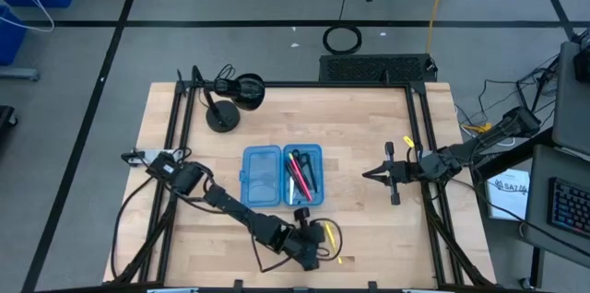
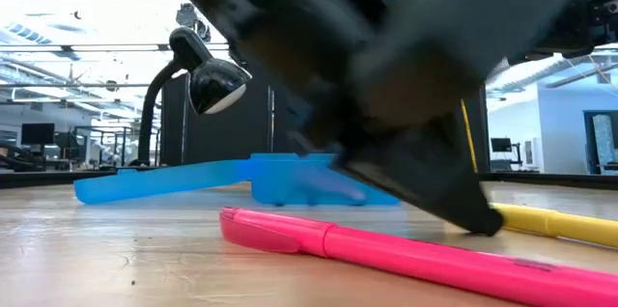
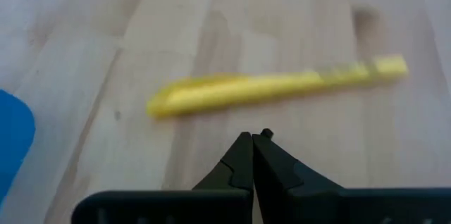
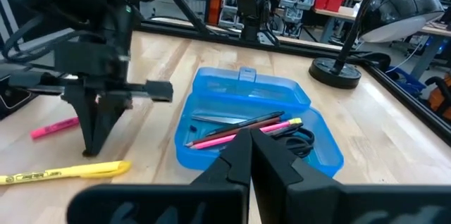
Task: Pick & place school supplies into a supply box
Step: Put the pink pen into the blue box
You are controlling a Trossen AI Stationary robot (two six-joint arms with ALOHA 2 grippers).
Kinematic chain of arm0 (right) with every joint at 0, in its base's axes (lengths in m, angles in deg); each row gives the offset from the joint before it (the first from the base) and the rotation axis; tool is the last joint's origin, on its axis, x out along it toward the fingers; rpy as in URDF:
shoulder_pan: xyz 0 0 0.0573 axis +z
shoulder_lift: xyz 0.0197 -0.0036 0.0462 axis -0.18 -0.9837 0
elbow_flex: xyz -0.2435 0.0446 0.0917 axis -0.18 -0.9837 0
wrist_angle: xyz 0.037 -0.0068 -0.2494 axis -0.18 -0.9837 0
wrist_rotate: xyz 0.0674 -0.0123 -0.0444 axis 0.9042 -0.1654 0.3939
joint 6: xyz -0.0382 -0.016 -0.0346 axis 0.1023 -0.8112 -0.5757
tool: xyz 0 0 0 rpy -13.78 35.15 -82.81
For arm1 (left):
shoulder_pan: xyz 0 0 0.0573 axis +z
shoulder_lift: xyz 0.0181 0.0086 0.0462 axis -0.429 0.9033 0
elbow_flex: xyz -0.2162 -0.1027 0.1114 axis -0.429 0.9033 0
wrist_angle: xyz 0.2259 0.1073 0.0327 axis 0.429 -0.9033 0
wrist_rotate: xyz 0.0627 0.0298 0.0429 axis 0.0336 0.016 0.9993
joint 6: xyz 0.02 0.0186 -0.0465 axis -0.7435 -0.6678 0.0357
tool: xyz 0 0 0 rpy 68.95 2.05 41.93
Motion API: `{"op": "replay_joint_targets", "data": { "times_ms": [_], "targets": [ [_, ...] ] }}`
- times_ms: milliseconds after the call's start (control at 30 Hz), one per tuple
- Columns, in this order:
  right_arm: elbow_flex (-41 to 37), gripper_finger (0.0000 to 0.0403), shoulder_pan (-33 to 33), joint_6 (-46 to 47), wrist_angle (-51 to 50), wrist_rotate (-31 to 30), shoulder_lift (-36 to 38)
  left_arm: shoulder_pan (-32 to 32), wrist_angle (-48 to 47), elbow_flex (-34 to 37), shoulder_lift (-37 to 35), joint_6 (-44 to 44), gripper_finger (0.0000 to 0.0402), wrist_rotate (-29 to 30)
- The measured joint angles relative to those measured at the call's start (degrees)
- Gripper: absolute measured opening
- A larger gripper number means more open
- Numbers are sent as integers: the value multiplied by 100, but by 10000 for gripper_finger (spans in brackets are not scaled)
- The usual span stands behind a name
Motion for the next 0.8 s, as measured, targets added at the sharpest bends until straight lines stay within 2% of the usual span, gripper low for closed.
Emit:
{"op": "replay_joint_targets", "data": {
  "times_ms": [133,267,500,800],
  "targets": [
    [1,0,0,53,2,-2,-20,-259,-610,19,-300,-584,3,520],
    [2,0,0,55,15,0,-57,-468,-905,13,-657,-473,5,804],
    [2,0,-4,10,85,-4,-90,-532,-559,9,-593,118,2,316],
    [1,0,-4,-48,218,-7,-121,-277,416,-5,-436,-114,2,-287]
  ]
}}
